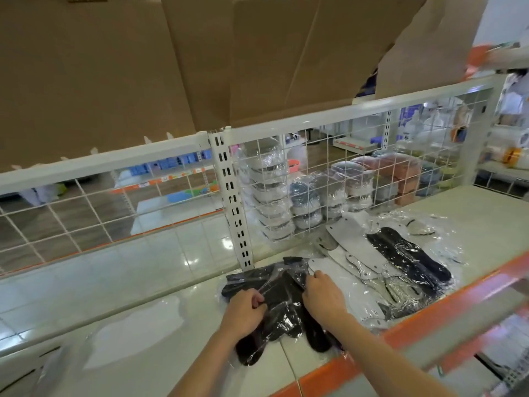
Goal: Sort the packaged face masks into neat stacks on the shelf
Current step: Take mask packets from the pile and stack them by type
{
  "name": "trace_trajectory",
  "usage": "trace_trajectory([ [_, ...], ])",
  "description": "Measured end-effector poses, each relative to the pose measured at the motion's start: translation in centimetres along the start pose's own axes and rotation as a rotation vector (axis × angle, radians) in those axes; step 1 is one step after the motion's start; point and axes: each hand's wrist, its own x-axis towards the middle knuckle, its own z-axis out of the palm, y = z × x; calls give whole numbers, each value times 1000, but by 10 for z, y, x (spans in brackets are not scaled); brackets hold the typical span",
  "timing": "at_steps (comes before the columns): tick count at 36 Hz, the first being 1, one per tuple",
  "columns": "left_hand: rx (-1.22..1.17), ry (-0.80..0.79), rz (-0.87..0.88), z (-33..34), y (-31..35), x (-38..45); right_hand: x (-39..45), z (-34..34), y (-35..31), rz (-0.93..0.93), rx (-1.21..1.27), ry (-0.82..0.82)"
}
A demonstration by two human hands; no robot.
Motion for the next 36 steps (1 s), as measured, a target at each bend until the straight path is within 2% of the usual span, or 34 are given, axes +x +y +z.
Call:
trace_trajectory([
  [3,-108,79,-11,4,7,-3,3,0,-5,-74,5,51],
  [6,-432,160,-49,11,16,-12,3,0,-16,-207,197,76],
  [10,-911,116,-152,18,21,-22,-5,-11,-35,-262,779,-299],
  [11,-1009,143,-197,18,19,-23,-6,-13,-36,-260,831,-347],
  [13,-1198,202,-330,16,16,-22,-5,-13,-34,-287,691,-286],
  [16,-1311,248,-447,9,8,-21,1,-11,-18,-243,358,-117],
  [19,-1333,250,-498,3,0,-22,2,-5,0,-125,127,-144],
  [22,-1396,234,-513,-2,-4,-22,2,0,11,-104,-88,-184],
  [27,-1412,170,-573,-6,-9,-22,10,-1,11,-124,-17,-167],
  [31,-1450,105,-531,-11,-3,-32,14,-10,7,-119,42,-121],
  [36,-1485,92,-443,-11,-3,-40,11,-18,-16,-128,328,-40],
])
